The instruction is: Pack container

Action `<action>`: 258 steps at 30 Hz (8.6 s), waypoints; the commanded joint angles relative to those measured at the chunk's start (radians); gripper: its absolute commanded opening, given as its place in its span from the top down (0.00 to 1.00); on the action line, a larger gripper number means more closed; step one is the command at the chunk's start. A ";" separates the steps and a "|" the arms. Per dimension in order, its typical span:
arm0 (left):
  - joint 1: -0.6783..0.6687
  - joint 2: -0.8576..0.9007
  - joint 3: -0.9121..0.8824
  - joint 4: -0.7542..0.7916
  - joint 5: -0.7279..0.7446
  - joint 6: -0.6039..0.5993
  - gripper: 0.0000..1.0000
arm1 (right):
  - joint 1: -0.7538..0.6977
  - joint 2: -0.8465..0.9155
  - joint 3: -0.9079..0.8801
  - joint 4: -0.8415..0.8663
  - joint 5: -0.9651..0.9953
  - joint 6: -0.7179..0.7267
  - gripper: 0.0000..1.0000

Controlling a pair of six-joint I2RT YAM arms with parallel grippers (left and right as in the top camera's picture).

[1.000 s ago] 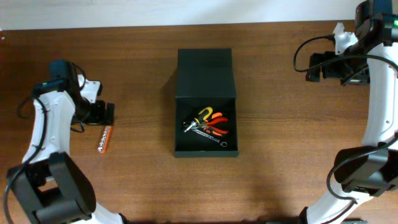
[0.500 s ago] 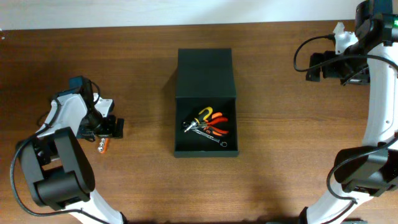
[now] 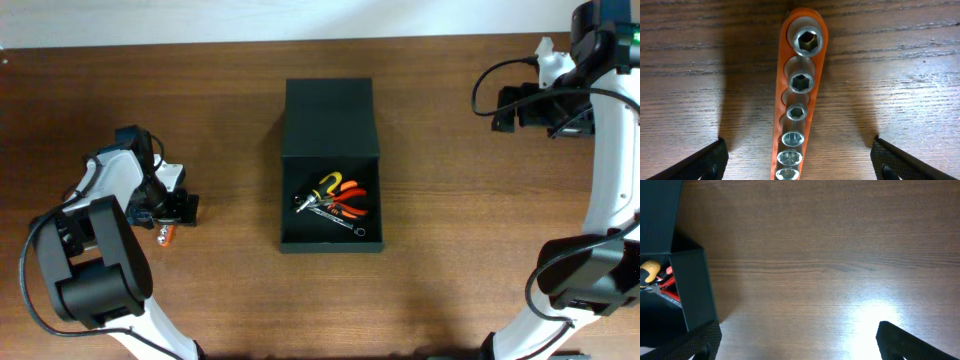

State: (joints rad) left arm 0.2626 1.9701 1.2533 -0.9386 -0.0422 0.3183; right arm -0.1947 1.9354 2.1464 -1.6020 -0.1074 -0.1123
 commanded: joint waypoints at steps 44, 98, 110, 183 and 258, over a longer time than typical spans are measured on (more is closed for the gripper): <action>-0.381 -0.288 0.325 -0.165 0.140 0.045 0.98 | -0.002 0.003 -0.003 -0.010 -0.013 -0.006 0.01; -0.432 -0.197 0.606 -0.209 0.290 -0.046 0.95 | -0.002 0.019 -0.003 0.019 -0.336 -0.009 0.96; -0.247 0.169 0.600 -0.192 0.681 -0.090 0.98 | 0.079 0.334 -0.003 0.032 -0.605 -0.127 0.96; -0.380 0.333 1.521 -0.749 0.673 -0.018 0.98 | 0.264 0.259 0.375 -0.097 -0.771 -0.244 0.96; -0.237 -0.499 0.765 -0.695 0.073 -0.189 0.98 | 0.739 -0.169 -0.689 0.503 0.149 0.284 0.90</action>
State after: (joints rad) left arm 0.0257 1.5467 2.0583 -1.6547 0.0044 0.1329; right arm 0.6292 1.8053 1.3972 -1.0756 -0.0387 0.1616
